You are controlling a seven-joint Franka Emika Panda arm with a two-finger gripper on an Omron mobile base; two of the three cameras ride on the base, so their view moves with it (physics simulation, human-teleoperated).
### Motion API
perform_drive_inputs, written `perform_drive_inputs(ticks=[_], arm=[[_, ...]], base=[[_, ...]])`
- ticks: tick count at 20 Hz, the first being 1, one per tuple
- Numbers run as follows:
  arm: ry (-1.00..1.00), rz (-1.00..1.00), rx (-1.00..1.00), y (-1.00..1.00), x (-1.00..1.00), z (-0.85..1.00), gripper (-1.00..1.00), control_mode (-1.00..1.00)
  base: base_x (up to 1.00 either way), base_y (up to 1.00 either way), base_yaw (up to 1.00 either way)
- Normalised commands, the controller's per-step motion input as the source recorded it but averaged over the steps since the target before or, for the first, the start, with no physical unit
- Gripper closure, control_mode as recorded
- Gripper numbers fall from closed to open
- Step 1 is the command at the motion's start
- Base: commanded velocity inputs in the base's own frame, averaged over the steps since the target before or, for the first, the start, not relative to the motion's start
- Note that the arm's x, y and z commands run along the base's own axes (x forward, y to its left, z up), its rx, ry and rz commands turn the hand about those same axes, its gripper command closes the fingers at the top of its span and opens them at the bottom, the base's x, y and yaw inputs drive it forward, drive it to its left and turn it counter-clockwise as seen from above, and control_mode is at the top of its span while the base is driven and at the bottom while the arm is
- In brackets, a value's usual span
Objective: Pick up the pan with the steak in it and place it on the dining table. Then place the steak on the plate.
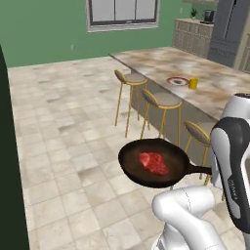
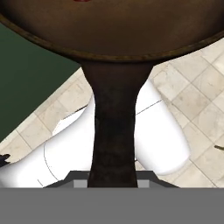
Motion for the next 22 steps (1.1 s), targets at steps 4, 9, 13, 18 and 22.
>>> perform_drive_inputs(ticks=[4,9,13,18,22], arm=[[0.00,0.00,0.00,0.00,0.00,0.00,1.00,1.00],[0.00,0.00,0.00,0.00,0.00,0.00,1.00,1.00],[0.00,0.00,0.00,0.00,0.00,0.00,1.00,1.00],[0.00,0.00,0.00,0.00,0.00,0.00,1.00,1.00],[0.00,0.00,0.00,0.00,0.00,0.00,1.00,1.00]], base=[[1.00,0.52,-0.15],[1.00,0.53,-0.16],[0.99,0.55,-0.17],[0.97,0.56,-0.18],[0.91,0.57,-0.20]])
